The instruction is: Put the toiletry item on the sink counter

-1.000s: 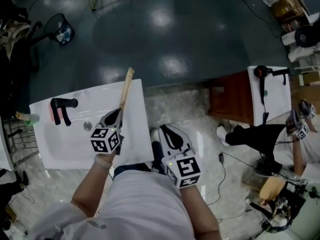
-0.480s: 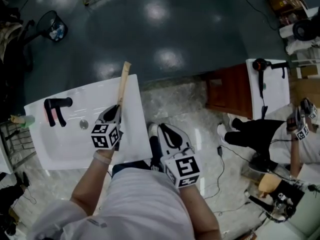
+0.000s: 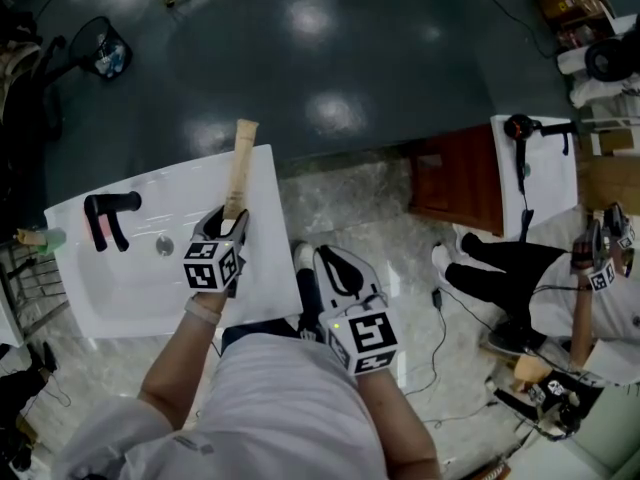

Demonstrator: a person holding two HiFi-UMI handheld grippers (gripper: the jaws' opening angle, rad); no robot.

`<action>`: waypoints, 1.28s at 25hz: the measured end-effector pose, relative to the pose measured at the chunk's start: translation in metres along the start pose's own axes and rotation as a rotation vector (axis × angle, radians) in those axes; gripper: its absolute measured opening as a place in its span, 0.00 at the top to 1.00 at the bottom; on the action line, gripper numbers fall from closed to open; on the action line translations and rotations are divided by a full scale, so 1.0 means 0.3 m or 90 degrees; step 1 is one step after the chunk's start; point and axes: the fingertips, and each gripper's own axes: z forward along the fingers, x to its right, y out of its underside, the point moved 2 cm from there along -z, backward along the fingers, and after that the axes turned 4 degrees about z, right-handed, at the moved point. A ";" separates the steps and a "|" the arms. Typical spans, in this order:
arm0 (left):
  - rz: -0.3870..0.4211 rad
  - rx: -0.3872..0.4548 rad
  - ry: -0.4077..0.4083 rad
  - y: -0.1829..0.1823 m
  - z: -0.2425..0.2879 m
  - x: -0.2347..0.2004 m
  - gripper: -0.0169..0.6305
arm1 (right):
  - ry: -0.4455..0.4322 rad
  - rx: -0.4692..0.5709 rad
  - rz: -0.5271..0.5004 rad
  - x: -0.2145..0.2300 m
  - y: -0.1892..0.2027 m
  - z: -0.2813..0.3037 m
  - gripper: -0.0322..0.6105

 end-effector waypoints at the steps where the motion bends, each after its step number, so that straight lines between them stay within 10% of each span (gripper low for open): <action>1: 0.001 -0.004 -0.001 0.005 0.001 -0.001 0.66 | 0.000 0.000 0.001 -0.003 0.000 -0.001 0.90; 14: 0.035 -0.008 -0.059 0.013 -0.050 -0.038 0.44 | -0.016 0.022 -0.020 -0.042 -0.010 -0.035 0.90; 32: 0.058 0.048 -0.133 -0.034 -0.161 -0.096 0.40 | -0.032 0.037 -0.053 -0.087 -0.039 -0.108 0.90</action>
